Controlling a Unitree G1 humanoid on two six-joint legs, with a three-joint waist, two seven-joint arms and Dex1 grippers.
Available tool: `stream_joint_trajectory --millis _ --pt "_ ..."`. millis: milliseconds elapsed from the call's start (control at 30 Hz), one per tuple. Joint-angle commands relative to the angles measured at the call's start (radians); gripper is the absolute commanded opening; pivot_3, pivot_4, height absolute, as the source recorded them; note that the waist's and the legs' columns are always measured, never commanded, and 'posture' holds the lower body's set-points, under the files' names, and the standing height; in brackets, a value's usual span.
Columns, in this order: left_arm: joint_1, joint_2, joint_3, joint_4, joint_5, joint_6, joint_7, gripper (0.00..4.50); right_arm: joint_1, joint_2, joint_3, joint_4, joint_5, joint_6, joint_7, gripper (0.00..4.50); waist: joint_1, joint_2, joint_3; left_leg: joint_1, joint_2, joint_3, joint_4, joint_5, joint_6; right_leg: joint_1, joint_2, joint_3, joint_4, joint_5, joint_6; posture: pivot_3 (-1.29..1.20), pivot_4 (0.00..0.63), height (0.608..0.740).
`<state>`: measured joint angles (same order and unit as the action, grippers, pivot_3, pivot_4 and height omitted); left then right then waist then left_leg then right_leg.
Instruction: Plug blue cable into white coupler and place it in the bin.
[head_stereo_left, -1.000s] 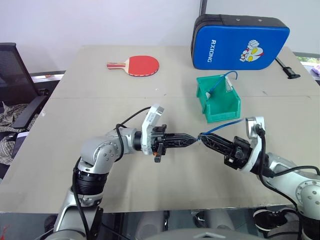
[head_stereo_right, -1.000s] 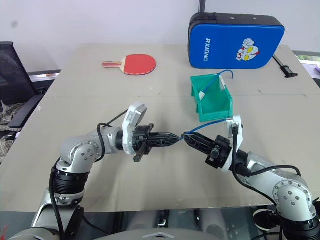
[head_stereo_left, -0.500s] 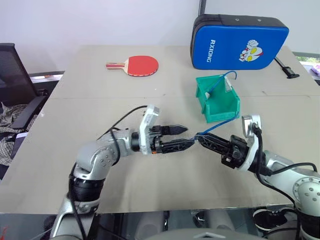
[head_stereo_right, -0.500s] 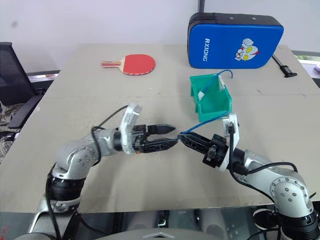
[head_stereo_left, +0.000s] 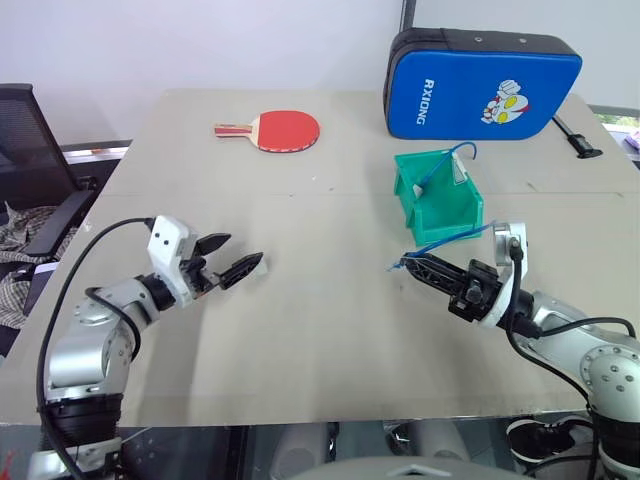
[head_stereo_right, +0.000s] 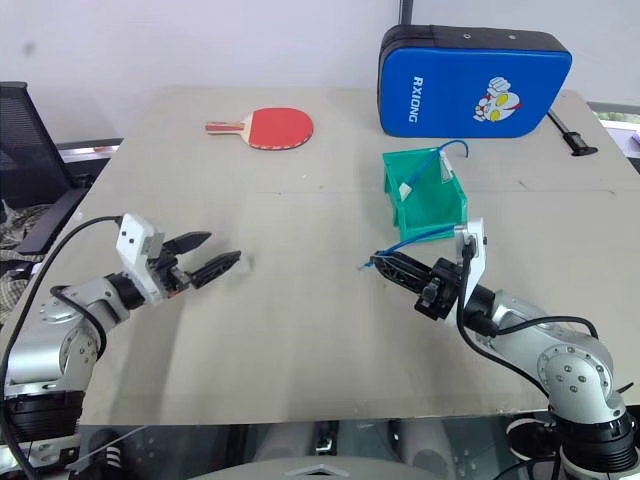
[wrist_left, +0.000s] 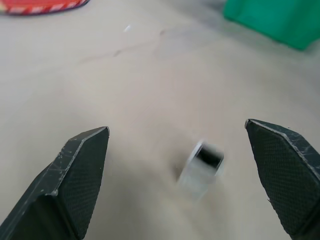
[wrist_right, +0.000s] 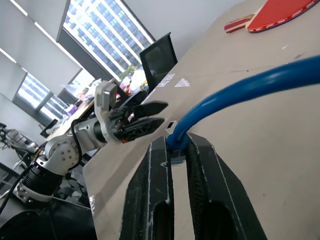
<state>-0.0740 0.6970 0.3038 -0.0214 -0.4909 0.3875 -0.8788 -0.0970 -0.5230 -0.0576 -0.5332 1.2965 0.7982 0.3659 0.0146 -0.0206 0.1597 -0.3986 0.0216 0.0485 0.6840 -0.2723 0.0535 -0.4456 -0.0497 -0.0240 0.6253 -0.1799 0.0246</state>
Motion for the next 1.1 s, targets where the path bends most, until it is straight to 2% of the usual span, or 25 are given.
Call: stream_joint_trajectory --millis 33,233,467,533,567,600,667,800,833,967,1100 --pt "0.003 0.028 0.001 0.005 -0.001 -0.019 -0.051 4.47 -0.006 0.007 -0.004 -0.017 -0.013 -0.007 0.017 0.00 0.000 0.000 0.000 0.000 0.000 0.000 0.000 0.000 0.000 0.000 -0.001 0.000 0.000 0.000 0.000 0.00 0.150 0.731" --pt "-0.055 0.047 -0.083 0.087 0.078 -0.079 -0.102 4.47 0.008 0.020 0.007 -0.031 -0.040 -0.008 0.014 0.00 0.000 0.000 0.000 0.000 0.000 0.000 0.000 0.000 0.000 0.000 -0.001 -0.002 0.000 0.000 0.000 0.00 0.150 0.731" --pt "-0.179 0.037 -0.184 0.268 0.191 -0.213 -0.152 4.47 0.006 0.029 0.011 -0.038 -0.069 -0.009 0.011 0.00 -0.002 0.000 0.000 0.000 0.000 0.000 0.000 0.000 0.000 0.000 0.000 -0.002 0.001 0.001 -0.001 0.00 0.150 0.731" --pt "-0.208 0.031 -0.207 0.304 0.206 -0.237 -0.169 3.95 0.009 0.027 0.010 -0.040 -0.076 -0.008 0.012 0.00 -0.002 0.000 0.000 0.000 0.000 0.000 0.000 0.000 0.000 0.000 0.000 -0.002 0.000 0.001 -0.001 0.00 0.150 0.731" --pt "-0.214 0.031 -0.220 0.314 0.214 -0.250 -0.182 3.92 0.010 0.026 0.010 -0.041 -0.079 -0.007 0.013 0.00 -0.002 0.000 0.000 0.000 0.000 0.000 0.000 0.000 0.000 0.000 0.000 -0.002 0.000 0.001 -0.001 0.00 0.150 0.731" --pt "-0.218 0.030 -0.229 0.322 0.220 -0.261 -0.194 3.37 0.010 0.026 0.010 -0.042 -0.082 -0.007 0.012 0.00 -0.002 0.000 0.000 0.000 0.000 0.000 0.000 0.000 0.000 0.000 -0.001 -0.002 0.000 0.001 -0.001 0.00 0.150 0.731" --pt "-0.222 0.030 -0.238 0.333 0.221 -0.268 -0.210 2.68 0.013 0.025 0.009 -0.044 -0.087 -0.006 0.013 0.00 -0.002 0.000 0.000 0.000 0.000 0.000 0.000 0.000 0.000 0.000 -0.001 -0.002 0.000 0.001 -0.001 0.00 0.150 0.731" --pt "-0.218 0.037 -0.238 0.303 0.188 -0.245 -0.260 0.77 0.020 0.020 0.006 -0.052 -0.098 -0.007 0.018 0.00 -0.002 0.000 0.000 0.000 0.000 0.000 0.000 0.000 0.000 0.000 -0.001 -0.002 0.001 0.001 -0.001 0.00 0.150 0.731" --pt "-0.214 0.039 -0.239 0.282 0.176 -0.231 -0.275 0.53 0.019 0.020 0.006 -0.052 -0.103 -0.008 0.022 0.00 -0.002 0.000 0.000 0.000 0.000 0.000 0.000 0.000 0.000 0.000 -0.001 -0.002 0.001 0.001 -0.001 0.00 0.150 0.731" --pt "-0.226 0.023 -0.262 0.137 0.116 -0.123 -0.304 0.60 -0.012 0.005 0.021 -0.053 -0.162 -0.022 0.056 0.00 -0.001 0.000 0.000 0.000 0.000 0.000 0.000 0.000 0.000 0.000 -0.001 -0.002 0.001 0.000 0.000 0.00 0.150 0.731" --pt "-0.251 -0.033 -0.375 -0.022 0.126 -0.041 -0.288 0.60 -0.134 0.000 0.075 -0.026 -0.263 -0.033 0.102 0.00 -0.001 0.000 0.000 0.000 0.000 0.000 0.001 0.000 0.000 0.000 -0.001 -0.002 0.001 0.000 0.000 0.00 0.150 0.731"
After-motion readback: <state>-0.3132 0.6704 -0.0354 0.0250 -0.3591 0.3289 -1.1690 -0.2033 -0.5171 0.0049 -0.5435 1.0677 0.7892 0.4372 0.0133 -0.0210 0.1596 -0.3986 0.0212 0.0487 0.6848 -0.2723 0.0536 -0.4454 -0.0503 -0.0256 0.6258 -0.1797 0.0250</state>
